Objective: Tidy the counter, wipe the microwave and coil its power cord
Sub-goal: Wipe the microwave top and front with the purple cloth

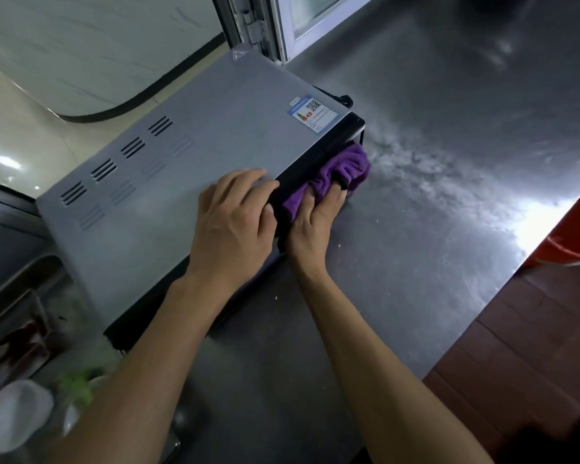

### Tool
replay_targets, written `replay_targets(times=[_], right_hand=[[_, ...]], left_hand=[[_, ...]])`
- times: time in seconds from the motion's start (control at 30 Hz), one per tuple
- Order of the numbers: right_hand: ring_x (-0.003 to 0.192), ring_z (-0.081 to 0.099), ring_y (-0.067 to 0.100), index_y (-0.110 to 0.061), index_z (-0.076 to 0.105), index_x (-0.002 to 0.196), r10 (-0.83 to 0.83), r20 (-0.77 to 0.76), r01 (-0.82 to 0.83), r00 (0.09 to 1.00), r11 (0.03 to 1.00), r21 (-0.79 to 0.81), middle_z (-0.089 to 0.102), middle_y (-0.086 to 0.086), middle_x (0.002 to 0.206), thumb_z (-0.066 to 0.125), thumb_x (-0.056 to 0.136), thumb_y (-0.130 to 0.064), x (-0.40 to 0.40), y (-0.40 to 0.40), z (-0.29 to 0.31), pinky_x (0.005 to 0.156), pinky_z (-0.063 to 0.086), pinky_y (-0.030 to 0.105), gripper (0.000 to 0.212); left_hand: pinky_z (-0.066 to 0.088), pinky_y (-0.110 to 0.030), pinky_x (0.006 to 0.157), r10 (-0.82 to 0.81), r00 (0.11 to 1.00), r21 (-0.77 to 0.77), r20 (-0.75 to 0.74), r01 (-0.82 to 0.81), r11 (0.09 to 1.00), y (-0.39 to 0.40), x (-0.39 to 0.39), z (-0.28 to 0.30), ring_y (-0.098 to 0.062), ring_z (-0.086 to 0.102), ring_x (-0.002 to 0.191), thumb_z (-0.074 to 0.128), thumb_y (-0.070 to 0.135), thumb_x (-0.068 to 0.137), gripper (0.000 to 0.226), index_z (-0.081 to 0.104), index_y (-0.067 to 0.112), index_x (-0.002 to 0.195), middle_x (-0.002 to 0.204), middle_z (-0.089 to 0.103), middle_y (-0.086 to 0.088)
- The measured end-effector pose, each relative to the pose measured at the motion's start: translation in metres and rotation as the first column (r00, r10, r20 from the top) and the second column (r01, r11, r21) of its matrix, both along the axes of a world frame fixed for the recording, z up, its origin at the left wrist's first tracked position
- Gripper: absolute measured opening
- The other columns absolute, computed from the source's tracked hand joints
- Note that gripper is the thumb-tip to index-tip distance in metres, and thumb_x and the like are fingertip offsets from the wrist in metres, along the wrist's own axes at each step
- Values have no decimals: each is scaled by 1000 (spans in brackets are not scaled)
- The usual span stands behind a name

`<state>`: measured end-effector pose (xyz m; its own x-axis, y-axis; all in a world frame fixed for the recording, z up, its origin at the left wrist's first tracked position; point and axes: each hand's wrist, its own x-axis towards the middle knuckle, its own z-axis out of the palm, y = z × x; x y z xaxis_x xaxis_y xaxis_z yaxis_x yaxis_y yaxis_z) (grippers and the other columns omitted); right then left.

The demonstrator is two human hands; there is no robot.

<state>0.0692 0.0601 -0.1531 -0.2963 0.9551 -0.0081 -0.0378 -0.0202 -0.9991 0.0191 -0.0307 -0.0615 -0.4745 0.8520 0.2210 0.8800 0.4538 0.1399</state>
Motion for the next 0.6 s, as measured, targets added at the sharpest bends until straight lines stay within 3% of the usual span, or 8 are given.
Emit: replay_targets(times=[0.13, 0.27, 0.6], right_hand=[[137, 33, 24, -13, 37, 138, -9, -7, 9, 1000, 1000, -30, 33, 12, 147, 36, 100, -32, 0, -5, 1, 116, 27, 50, 43], [138, 33, 27, -11, 36, 139, 3, 29, -1, 1000, 998, -60, 31, 15, 148, 34, 98, -38, -1, -23, -3, 116, 28, 52, 49], [132, 36, 28, -12, 39, 129, 94, 33, -91, 995, 991, -94, 31, 13, 144, 38, 101, -29, 2, -128, -22, 110, 34, 54, 33]], left_hand=[[38, -45, 108, -25, 999, -4, -36, 25, 1000, -4, 2, -4, -25, 44, 136, 41, 23, 98, 44, 57, 12, 137, 144, 52, -8], [35, -44, 112, -41, 997, -29, -58, 40, 999, -18, 6, -5, -24, 39, 141, 41, 24, 98, 48, 50, 12, 144, 149, 47, -8], [35, -47, 111, -89, 986, -37, -140, 84, 996, -111, 22, -11, -27, 38, 142, 47, 20, 100, 41, 57, 9, 138, 152, 45, -11]])
